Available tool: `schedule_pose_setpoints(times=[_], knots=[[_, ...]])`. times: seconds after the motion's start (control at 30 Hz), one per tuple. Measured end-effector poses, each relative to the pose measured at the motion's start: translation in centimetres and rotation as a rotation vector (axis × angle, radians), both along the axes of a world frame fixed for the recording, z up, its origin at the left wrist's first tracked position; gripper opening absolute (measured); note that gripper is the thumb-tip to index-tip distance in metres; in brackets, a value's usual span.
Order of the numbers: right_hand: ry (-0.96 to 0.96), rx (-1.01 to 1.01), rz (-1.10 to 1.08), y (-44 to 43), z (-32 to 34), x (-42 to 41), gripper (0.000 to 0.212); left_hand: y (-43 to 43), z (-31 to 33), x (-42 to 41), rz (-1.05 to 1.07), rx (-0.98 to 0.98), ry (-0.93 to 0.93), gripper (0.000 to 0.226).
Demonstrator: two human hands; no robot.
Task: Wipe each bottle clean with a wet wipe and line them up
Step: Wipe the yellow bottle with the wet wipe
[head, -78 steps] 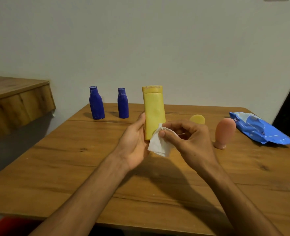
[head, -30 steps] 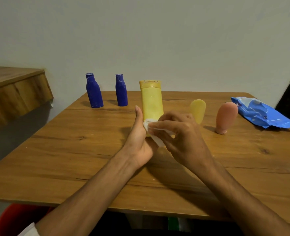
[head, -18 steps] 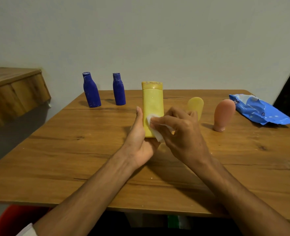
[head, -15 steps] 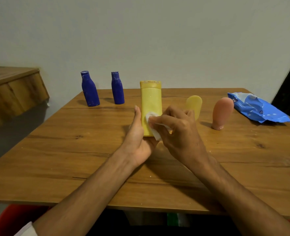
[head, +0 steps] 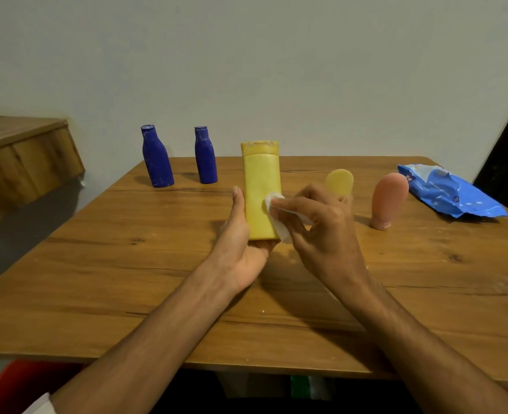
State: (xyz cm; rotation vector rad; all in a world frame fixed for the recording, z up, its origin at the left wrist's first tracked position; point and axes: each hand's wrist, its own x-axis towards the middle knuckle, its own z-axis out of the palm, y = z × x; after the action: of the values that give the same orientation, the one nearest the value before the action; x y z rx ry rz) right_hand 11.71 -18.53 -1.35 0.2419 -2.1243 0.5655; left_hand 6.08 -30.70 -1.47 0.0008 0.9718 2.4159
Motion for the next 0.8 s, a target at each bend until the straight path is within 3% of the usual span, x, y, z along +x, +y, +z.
schedule_pose_setpoints(times=[0.3, 0.43, 0.6, 0.8], knots=[[0.068, -0.109, -0.031, 0.12, 0.29, -0.32, 0.018, -0.2, -0.47, -0.02, -0.096, -0.121, 0.188, 0.055], [0.013, -0.001, 0.102, -0.22, 0.04, -0.26, 0.026, -0.08, -0.39, 0.03, -0.067, -0.117, 0.171, 0.057], [0.039, -0.009, 0.025, 0.12, 0.36, -0.3, 0.03, 0.17, -0.3, 0.32, -0.078, -0.108, 0.194, 0.056], [0.026, 0.114, 0.087, -0.36, -0.18, -0.22, 0.036, 0.13, -0.33, 0.33, -0.072, -0.115, 0.202, 0.059]])
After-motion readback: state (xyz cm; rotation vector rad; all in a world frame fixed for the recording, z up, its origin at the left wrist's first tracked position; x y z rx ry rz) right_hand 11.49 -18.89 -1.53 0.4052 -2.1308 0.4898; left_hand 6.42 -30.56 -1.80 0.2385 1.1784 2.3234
